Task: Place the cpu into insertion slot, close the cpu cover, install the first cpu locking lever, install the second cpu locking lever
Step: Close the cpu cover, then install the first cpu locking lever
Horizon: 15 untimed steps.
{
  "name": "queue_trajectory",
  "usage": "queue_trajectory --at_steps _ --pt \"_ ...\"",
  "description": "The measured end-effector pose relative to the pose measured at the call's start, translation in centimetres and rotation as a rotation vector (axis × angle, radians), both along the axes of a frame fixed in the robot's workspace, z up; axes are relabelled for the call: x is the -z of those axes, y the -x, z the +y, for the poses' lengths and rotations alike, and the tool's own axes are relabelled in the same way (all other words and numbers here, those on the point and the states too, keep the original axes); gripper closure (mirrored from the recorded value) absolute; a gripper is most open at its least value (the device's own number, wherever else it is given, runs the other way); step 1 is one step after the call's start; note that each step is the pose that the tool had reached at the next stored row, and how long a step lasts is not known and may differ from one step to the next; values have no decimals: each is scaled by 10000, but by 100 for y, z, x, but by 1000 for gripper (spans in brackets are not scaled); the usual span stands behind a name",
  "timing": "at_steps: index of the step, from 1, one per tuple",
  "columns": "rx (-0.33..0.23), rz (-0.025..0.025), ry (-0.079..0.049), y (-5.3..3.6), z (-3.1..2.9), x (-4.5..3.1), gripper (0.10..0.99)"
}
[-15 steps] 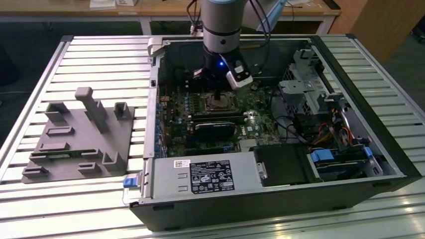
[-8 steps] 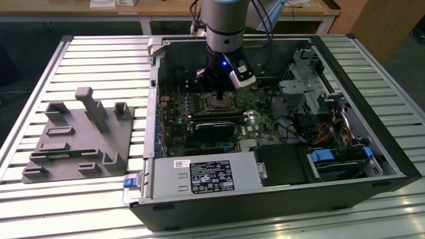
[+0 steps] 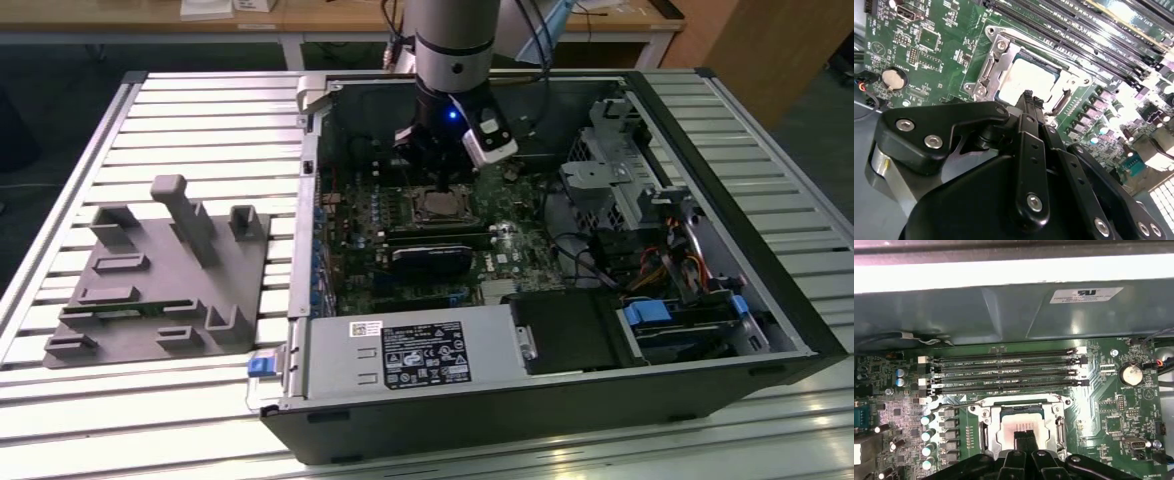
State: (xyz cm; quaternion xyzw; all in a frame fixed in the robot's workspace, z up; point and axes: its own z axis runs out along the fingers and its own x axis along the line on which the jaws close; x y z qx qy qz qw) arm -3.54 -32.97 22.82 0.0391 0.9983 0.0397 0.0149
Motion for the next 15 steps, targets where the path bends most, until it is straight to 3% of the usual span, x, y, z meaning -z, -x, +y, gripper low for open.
queue_trajectory --at_steps 15 --pt "0 2 -33 0 0 -22 980"
